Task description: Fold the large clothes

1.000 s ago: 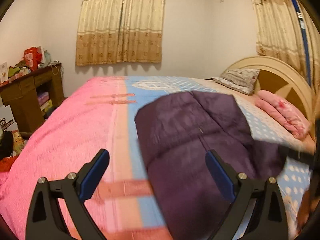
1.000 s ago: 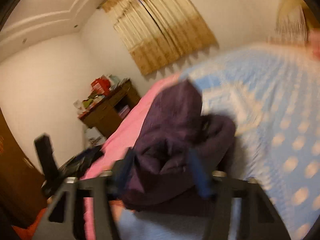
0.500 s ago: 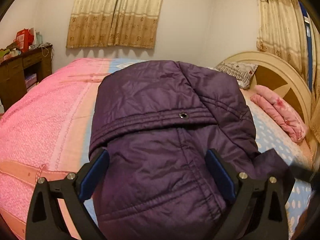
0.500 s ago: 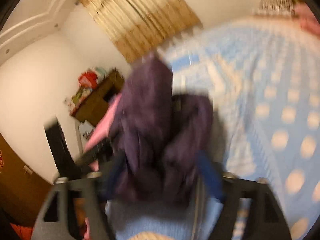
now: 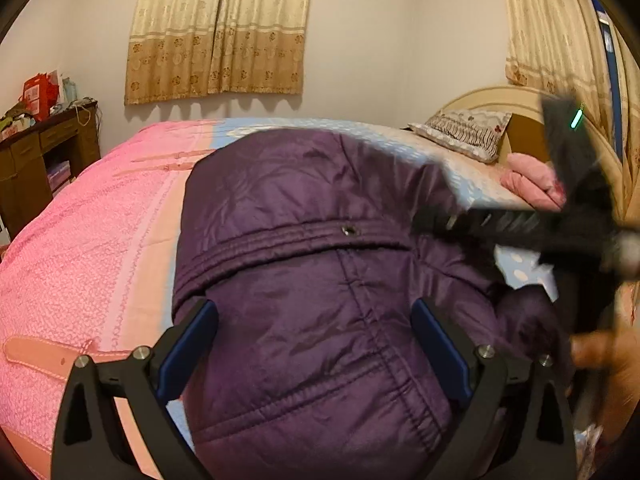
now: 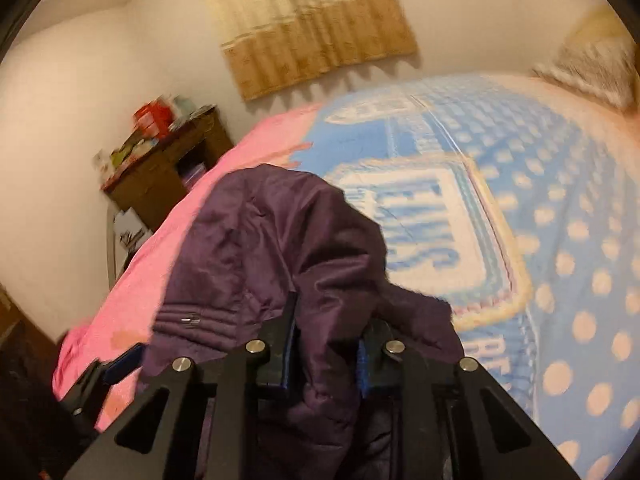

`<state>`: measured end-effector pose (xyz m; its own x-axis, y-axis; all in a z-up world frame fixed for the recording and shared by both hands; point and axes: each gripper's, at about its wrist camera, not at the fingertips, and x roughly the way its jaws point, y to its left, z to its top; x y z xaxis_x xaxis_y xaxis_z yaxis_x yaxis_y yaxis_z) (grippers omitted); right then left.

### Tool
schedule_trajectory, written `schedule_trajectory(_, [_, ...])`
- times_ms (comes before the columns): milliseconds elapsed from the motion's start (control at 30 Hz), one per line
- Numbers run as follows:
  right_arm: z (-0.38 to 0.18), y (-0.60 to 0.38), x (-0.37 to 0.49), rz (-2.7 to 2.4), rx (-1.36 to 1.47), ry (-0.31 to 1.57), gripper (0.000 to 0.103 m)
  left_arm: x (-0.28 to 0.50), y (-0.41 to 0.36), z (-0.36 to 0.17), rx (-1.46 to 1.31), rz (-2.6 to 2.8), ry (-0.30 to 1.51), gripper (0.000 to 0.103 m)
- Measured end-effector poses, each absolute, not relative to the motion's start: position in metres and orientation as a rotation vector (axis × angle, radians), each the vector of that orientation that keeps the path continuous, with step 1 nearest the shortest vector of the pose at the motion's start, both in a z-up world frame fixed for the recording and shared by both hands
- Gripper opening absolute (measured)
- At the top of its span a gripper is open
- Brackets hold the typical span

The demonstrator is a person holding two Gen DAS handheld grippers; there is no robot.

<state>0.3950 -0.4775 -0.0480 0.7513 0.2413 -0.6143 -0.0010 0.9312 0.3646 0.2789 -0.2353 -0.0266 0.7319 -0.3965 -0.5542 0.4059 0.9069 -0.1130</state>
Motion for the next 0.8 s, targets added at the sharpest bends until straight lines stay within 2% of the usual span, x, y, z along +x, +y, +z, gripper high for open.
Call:
schedule_trajectory(100, [-0.094, -0.505, 0.391, 0.145, 0.564, 0.68, 0.025, 0.278, -0.258, -0.034, 0.094, -0.414, 0.582, 0.103])
schedule_trajectory(133, [-0.093, -0.505, 0.39, 0.14, 0.561, 0.674, 0.025, 0.277, -0.267, -0.038, 0.131, -0.394, 0.562, 0.103])
schedule_trajectory(233, [-0.085, -0.501, 0.392, 0.142, 0.494, 0.716, 0.025, 0.277, -0.265, -0.04, 0.123, -0.393, 0.555, 0.103])
schedule_trajectory(333, [-0.078, -0.52, 0.374, 0.194, 0.581, 0.721, 0.03, 0.275, -0.256, -0.04, 0.136, -0.431, 0.556, 0.103])
schedule_trajectory(400, [-0.071, -0.525, 0.35, 0.167, 0.606, 0.695, 0.037, 0.273, -0.254, -0.039, 0.139, -0.432, 0.551, 0.103])
schedule_trajectory(600, [-0.029, -0.483, 0.273, 0.121, 0.429, 0.546, 0.037, 0.273, -0.256, -0.039, 0.13, -0.415, 0.55, 0.103])
schedule_trajectory(733, [-0.071, -0.478, 0.276, 0.114, 0.533, 0.624, 0.037, 0.272, -0.262, -0.04, 0.155, -0.399, 0.555, 0.103])
schedule_trajectory(800, [-0.098, -0.491, 0.278, 0.111, 0.669, 0.643, 0.044, 0.271, -0.265, -0.041, 0.169, -0.393, 0.553, 0.103])
